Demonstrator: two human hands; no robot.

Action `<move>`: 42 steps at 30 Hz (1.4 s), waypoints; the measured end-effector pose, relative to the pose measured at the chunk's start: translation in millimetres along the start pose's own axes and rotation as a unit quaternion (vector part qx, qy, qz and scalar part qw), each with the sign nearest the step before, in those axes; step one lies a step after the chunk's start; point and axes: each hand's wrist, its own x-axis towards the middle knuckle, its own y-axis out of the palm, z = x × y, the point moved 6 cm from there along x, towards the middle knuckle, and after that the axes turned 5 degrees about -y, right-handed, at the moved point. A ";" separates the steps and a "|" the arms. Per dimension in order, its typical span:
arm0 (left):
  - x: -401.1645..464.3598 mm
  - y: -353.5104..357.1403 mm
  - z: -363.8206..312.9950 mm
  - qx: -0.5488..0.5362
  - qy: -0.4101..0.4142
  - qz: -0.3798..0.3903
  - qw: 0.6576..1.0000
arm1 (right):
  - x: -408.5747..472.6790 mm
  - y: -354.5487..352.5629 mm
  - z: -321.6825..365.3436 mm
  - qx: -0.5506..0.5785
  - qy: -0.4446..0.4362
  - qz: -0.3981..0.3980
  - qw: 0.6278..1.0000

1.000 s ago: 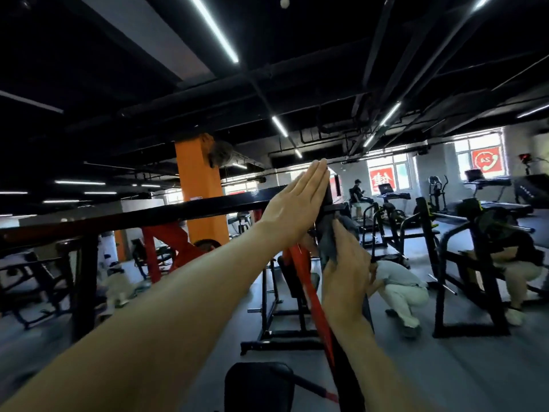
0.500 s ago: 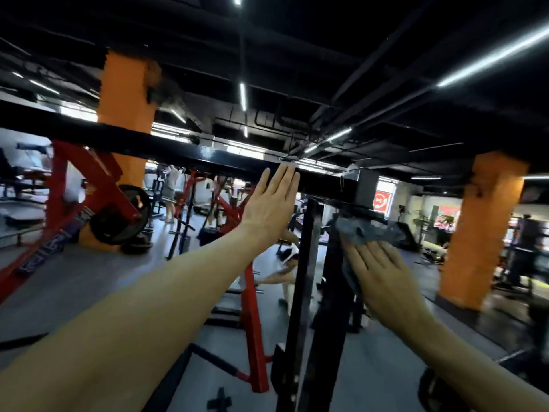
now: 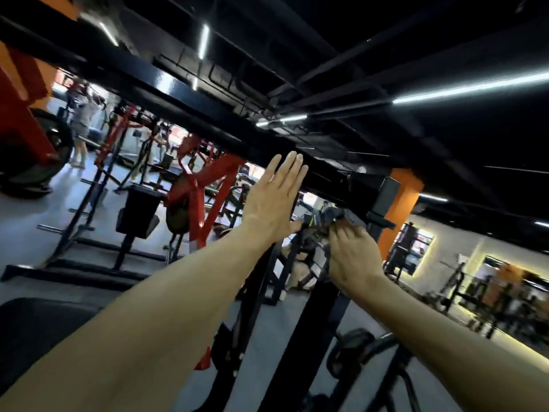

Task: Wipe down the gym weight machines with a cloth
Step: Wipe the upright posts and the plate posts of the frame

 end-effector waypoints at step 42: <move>-340.3 79.1 -142.3 -0.533 0.090 0.473 0.696 | -136.0 78.8 179.1 0.063 -0.244 0.198 0.947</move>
